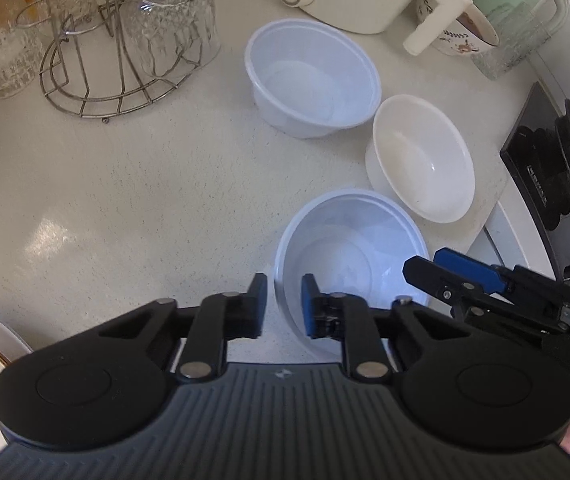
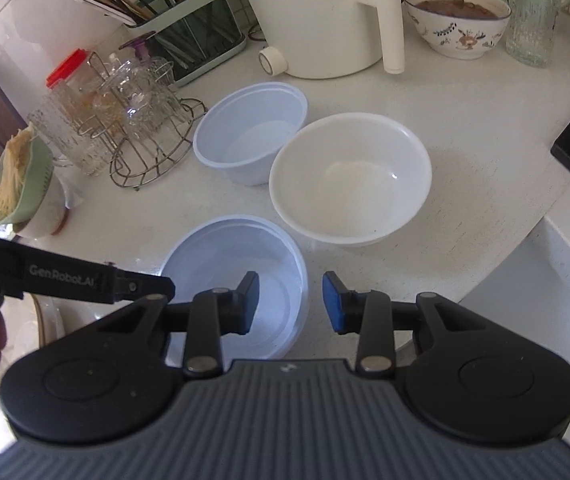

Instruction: Organize plates and bowls

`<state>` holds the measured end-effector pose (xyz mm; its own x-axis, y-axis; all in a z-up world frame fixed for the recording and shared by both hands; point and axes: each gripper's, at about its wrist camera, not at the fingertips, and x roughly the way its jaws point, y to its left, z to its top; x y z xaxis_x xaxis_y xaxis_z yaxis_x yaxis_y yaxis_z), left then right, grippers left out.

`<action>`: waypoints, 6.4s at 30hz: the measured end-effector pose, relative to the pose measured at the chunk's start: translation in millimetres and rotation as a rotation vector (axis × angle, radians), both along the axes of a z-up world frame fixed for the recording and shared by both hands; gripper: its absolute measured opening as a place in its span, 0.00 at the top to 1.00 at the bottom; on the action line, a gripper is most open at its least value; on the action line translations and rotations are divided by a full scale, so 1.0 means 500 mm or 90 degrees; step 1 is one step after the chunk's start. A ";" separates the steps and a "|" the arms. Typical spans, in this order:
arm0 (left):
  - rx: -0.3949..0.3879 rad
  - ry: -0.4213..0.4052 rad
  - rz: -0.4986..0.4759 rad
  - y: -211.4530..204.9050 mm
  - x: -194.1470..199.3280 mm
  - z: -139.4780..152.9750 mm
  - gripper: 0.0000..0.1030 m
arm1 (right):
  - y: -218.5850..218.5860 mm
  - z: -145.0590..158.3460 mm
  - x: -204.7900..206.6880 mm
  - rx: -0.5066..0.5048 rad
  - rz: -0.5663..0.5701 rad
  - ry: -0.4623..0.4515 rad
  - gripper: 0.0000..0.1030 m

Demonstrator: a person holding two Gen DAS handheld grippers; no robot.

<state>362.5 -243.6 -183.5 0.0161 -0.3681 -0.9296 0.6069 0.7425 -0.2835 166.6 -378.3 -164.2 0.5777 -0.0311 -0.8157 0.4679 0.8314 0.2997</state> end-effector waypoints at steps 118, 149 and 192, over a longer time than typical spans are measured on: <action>-0.151 -0.208 0.055 0.041 -0.128 0.268 0.77 | -0.019 0.223 -0.091 -0.112 0.004 -0.173 0.73; -0.101 -0.187 0.061 -0.072 -0.012 0.188 0.44 | -0.132 0.154 0.006 -0.115 -0.037 -0.148 0.29; -0.071 -0.019 0.163 -0.111 0.214 -0.028 0.88 | -0.181 -0.042 0.283 0.006 0.046 -0.009 0.84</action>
